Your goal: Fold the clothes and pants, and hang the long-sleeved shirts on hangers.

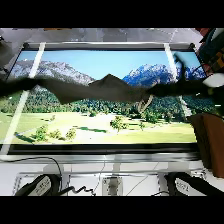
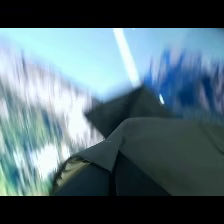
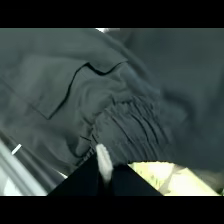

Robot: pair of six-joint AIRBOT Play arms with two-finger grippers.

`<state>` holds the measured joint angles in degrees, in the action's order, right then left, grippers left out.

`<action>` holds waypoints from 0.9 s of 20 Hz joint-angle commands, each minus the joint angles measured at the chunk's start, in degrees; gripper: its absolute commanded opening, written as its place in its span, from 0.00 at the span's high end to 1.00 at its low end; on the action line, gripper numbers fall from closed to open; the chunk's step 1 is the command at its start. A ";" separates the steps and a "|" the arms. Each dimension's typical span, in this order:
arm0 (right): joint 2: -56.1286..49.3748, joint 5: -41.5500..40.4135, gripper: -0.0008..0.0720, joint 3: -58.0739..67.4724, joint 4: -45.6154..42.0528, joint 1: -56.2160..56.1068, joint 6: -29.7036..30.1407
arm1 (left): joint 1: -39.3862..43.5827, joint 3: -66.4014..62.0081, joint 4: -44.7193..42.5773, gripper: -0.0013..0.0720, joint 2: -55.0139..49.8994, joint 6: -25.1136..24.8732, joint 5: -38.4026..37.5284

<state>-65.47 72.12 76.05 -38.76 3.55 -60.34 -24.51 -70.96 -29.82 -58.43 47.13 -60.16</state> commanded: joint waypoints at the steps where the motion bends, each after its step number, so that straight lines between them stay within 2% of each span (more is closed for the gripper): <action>1: 10.47 0.57 0.95 11.37 0.87 -0.02 -3.43 | -0.61 -9.40 2.16 0.98 13.03 -0.04 13.03; 3: 16.48 0.57 0.95 14.58 3.21 -0.04 -6.69 | -0.72 -9.40 -2.58 0.98 21.07 -0.02 23.89; 5: 22.01 0.07 0.95 16.09 6.80 -0.04 -9.60 | -0.72 -9.40 -9.68 0.98 27.96 -0.02 31.23; 7: 26.43 -1.77 0.95 16.22 10.29 -0.04 -10.58 | -0.72 -9.40 -15.72 0.98 32.74 0.00 35.43; 9: 28.89 -3.58 0.95 16.22 10.84 -0.04 -12.33 | -0.72 -9.40 -19.12 0.98 35.28 0.04 36.17; 13: 27.50 -4.37 0.95 15.54 10.16 -0.04 -13.70 | -0.72 -9.33 -19.45 0.98 32.46 1.73 32.24; 15: 24.46 -4.15 0.95 12.57 10.29 -0.04 -14.29 | -0.68 -9.33 -19.43 0.98 27.50 4.68 24.11; 18: 17.49 -4.26 0.95 3.76 9.68 -0.04 -14.62 | 1.20 -9.29 -18.16 0.98 14.10 5.18 8.85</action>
<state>-43.40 67.99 85.54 -28.73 3.53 -74.24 -24.51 -80.23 -48.12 -35.29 50.85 -38.50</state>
